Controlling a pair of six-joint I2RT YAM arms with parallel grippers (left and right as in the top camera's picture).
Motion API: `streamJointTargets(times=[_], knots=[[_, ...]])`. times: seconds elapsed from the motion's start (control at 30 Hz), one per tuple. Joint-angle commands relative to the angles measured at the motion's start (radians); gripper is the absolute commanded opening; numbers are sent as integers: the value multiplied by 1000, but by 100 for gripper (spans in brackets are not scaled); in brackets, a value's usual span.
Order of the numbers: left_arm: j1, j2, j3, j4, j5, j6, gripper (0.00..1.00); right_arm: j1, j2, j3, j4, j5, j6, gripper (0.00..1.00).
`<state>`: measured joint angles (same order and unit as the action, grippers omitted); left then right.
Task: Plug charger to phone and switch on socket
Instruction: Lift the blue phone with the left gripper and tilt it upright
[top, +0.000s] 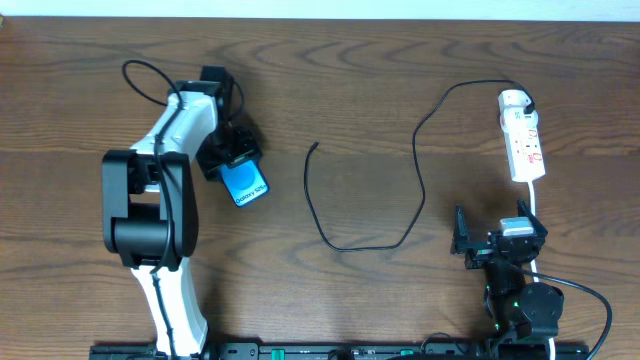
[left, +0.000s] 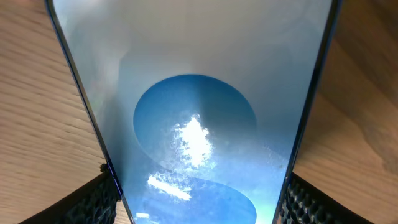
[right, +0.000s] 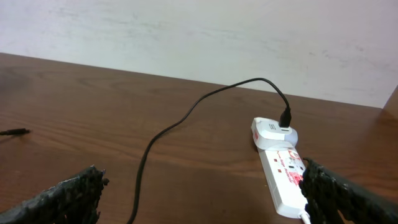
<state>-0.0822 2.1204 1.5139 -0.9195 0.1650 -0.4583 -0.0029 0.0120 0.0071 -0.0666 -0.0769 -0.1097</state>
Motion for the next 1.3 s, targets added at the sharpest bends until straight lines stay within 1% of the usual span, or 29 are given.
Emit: streamJointTargets(times=[0.0, 0.23, 0.57, 0.77, 1.1, 1.13, 1.17, 1.2, 1.27], knots=[[-21, -30, 1, -6, -24, 55, 65, 6, -5, -2, -4, 3, 11, 99], [-43, -30, 0, -6, -26, 111, 65, 6, -5, -2, -4, 4, 11, 99], [-55, -29, -60, 30, -27, 97, 65, 6, -5, -2, -4, 3, 11, 99], [-55, -29, -104, 78, -26, 79, 66, 6, -5, -2, -4, 4, 11, 99], [-55, -29, -117, 99, -26, 79, 67, 6, -5, -2, -4, 3, 11, 99], [-55, -29, -117, 99, -26, 76, 67, 6, -5, -2, -4, 4, 11, 99], [-55, -29, -117, 99, -27, 67, 74, 6, -5, -2, -4, 3, 11, 99], [-55, -29, -117, 99, -26, 57, 77, 6, -5, -2, -4, 4, 11, 99], [-55, -29, -117, 100, -26, 53, 80, 6, -5, -2, -4, 3, 11, 99]])
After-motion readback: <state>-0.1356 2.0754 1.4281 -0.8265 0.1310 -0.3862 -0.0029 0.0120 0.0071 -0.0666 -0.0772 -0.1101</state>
